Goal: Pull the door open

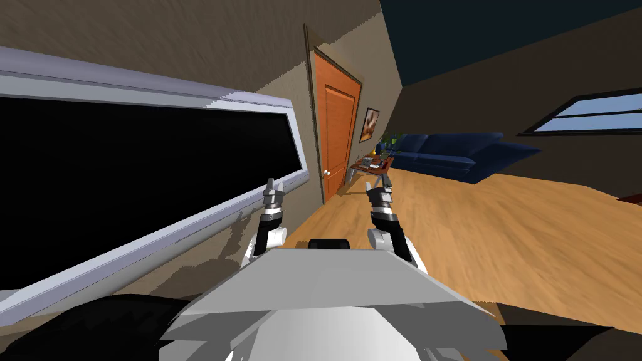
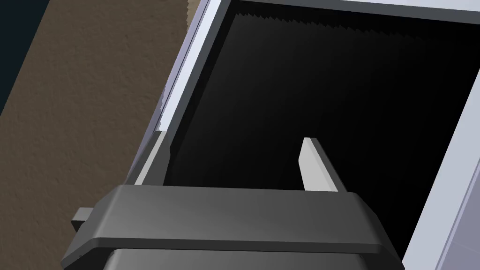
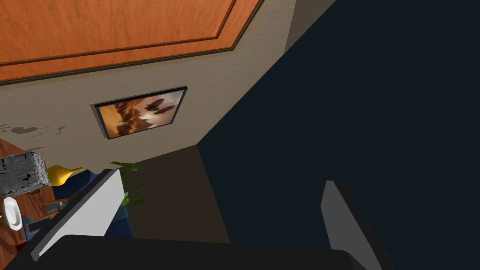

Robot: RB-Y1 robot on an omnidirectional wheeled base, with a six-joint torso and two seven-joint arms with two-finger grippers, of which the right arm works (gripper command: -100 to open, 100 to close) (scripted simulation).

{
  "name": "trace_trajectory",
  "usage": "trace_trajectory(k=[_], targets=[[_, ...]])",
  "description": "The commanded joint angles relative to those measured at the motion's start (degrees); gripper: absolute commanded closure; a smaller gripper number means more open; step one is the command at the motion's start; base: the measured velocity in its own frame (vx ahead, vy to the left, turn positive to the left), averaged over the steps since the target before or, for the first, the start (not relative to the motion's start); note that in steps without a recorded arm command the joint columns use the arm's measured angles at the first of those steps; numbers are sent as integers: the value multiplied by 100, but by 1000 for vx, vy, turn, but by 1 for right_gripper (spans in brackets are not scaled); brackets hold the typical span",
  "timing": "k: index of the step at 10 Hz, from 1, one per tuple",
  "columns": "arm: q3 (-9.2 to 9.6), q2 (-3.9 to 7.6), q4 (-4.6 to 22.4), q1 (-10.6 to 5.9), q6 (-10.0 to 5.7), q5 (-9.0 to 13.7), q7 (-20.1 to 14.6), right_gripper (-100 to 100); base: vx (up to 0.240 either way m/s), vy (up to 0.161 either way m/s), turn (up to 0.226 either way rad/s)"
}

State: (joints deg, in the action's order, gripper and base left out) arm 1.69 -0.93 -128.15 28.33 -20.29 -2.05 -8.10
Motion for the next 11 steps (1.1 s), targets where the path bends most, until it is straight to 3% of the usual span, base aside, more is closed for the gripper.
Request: trace_trajectory(k=[1,11], targets=[[-26,55,159,-37,-76,-72,139,-100,54,-3,75],[-215,341,1327,-310,-639,-599,1160,-100,96,-22,81]])
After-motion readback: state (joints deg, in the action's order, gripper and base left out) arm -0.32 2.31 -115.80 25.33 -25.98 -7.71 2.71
